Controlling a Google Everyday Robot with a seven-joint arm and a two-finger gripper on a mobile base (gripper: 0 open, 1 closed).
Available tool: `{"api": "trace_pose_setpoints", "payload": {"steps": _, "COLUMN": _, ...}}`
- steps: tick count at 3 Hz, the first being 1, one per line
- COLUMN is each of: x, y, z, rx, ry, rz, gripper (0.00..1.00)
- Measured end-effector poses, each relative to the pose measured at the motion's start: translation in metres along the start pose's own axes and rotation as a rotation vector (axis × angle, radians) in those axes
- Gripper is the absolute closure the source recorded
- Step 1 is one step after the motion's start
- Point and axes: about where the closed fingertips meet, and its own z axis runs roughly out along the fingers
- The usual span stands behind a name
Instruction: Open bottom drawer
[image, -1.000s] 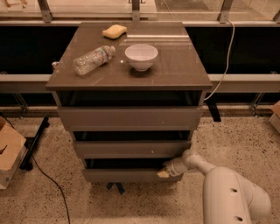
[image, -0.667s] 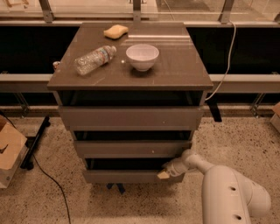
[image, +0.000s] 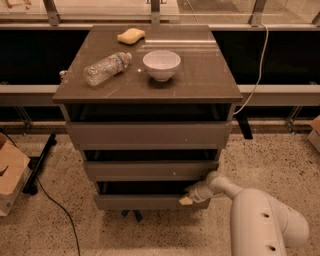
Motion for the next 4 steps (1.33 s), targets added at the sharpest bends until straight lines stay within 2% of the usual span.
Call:
{"api": "trace_pose_setpoints", "payload": {"steps": 1, "x": 0.008, "y": 0.0114, "z": 0.0083, "rx": -0.019, "ry": 0.059, "rz": -0.019, "gripper": 0.1}}
{"api": "trace_pose_setpoints", "payload": {"steps": 2, "x": 0.0079, "y": 0.0114, "z": 0.0082, "rx": -0.019, "ry": 0.059, "rz": -0.019, "gripper": 0.0}}
{"api": "trace_pose_setpoints", "payload": {"steps": 3, "x": 0.0079, "y": 0.0115, "z": 0.0083, "rx": -0.019, "ry": 0.06, "rz": -0.019, "gripper": 0.0}}
{"api": "trace_pose_setpoints", "payload": {"steps": 4, "x": 0.0099, "y": 0.0144, "z": 0.0119, "rx": -0.016, "ry": 0.1, "rz": -0.047, "gripper": 0.0}}
